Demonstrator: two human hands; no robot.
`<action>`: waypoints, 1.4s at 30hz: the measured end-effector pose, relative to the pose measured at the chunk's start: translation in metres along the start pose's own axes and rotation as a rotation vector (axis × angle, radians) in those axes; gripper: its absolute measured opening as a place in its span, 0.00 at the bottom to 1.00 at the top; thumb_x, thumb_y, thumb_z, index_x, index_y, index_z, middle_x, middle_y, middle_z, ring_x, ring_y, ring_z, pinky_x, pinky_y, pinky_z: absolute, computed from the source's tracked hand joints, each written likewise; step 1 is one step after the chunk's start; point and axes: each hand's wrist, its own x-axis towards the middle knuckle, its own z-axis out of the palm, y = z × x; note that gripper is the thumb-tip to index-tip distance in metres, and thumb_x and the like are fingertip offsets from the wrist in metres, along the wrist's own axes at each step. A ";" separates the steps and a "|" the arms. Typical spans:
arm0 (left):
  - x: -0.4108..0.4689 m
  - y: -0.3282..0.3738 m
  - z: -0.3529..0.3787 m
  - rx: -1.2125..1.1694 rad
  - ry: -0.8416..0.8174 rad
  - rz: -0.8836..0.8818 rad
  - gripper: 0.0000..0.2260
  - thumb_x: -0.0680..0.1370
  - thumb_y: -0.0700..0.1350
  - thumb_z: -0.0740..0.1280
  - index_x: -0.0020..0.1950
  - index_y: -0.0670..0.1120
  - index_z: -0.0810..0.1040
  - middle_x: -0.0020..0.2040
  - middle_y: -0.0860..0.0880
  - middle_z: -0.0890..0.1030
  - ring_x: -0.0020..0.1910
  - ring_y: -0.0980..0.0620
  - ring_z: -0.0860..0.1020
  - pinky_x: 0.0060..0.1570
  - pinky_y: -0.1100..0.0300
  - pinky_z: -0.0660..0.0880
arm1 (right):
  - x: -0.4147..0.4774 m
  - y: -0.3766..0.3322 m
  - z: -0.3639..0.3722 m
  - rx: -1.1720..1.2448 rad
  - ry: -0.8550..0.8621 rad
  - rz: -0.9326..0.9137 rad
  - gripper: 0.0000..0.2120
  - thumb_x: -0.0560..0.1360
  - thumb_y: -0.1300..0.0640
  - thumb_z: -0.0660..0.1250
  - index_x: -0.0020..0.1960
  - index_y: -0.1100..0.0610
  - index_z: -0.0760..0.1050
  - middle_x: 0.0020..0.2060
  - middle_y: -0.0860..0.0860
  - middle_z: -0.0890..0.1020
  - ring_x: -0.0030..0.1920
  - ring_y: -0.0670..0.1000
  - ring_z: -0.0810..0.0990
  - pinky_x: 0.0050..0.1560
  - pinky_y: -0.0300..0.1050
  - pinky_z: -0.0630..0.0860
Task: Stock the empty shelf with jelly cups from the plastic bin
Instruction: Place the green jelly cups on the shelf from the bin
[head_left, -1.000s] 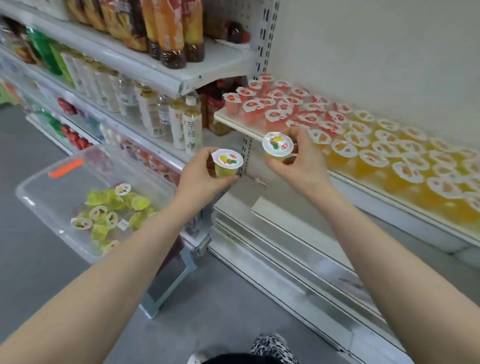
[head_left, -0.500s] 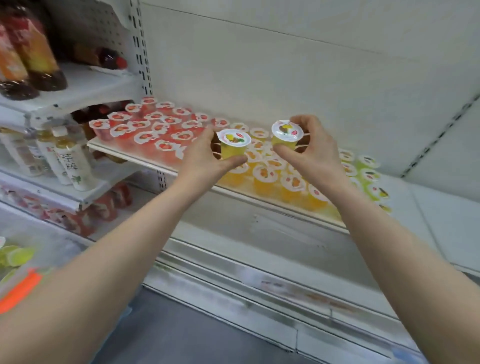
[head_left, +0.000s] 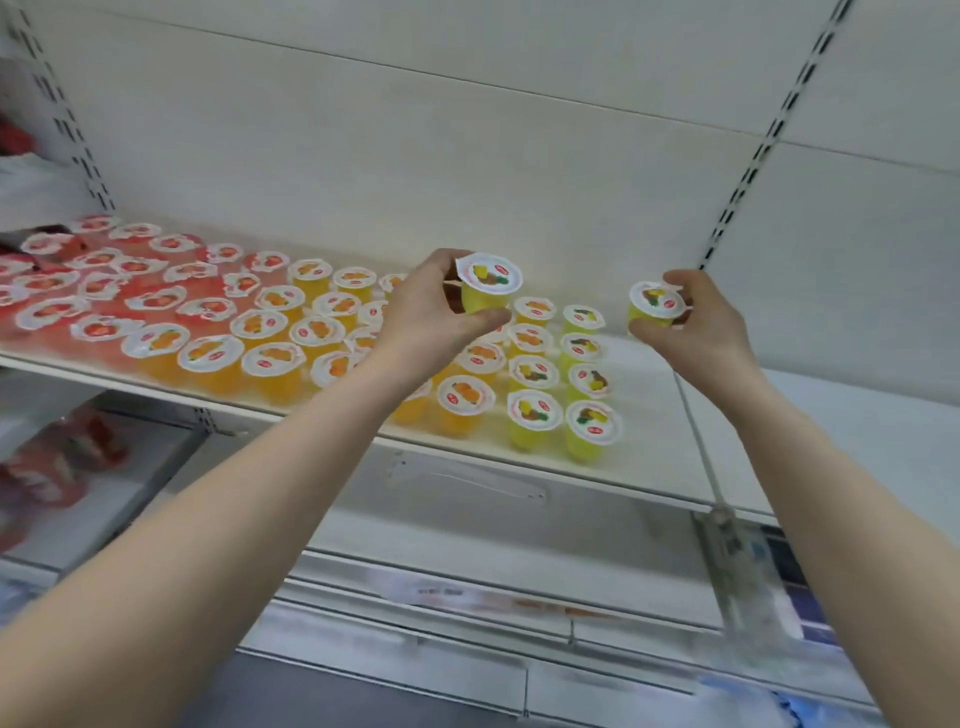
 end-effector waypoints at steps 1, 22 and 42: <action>0.002 0.002 0.006 0.006 0.001 0.000 0.24 0.68 0.47 0.79 0.61 0.52 0.74 0.51 0.56 0.81 0.48 0.58 0.81 0.45 0.67 0.77 | 0.004 0.011 0.000 -0.013 -0.015 0.018 0.28 0.70 0.53 0.73 0.68 0.51 0.70 0.57 0.49 0.79 0.55 0.51 0.78 0.54 0.42 0.72; 0.030 0.002 0.047 0.087 0.001 -0.082 0.26 0.67 0.49 0.79 0.63 0.51 0.75 0.51 0.57 0.82 0.49 0.60 0.80 0.49 0.65 0.77 | 0.063 0.078 0.050 -0.032 -0.149 0.074 0.24 0.72 0.54 0.73 0.66 0.57 0.72 0.54 0.50 0.78 0.50 0.50 0.74 0.49 0.42 0.68; 0.041 0.027 0.130 0.090 -0.203 0.053 0.28 0.67 0.47 0.79 0.63 0.49 0.71 0.54 0.53 0.80 0.46 0.56 0.81 0.49 0.56 0.80 | 0.024 0.035 -0.018 0.182 -0.133 -0.132 0.15 0.76 0.50 0.68 0.63 0.50 0.77 0.50 0.43 0.81 0.51 0.39 0.78 0.52 0.34 0.74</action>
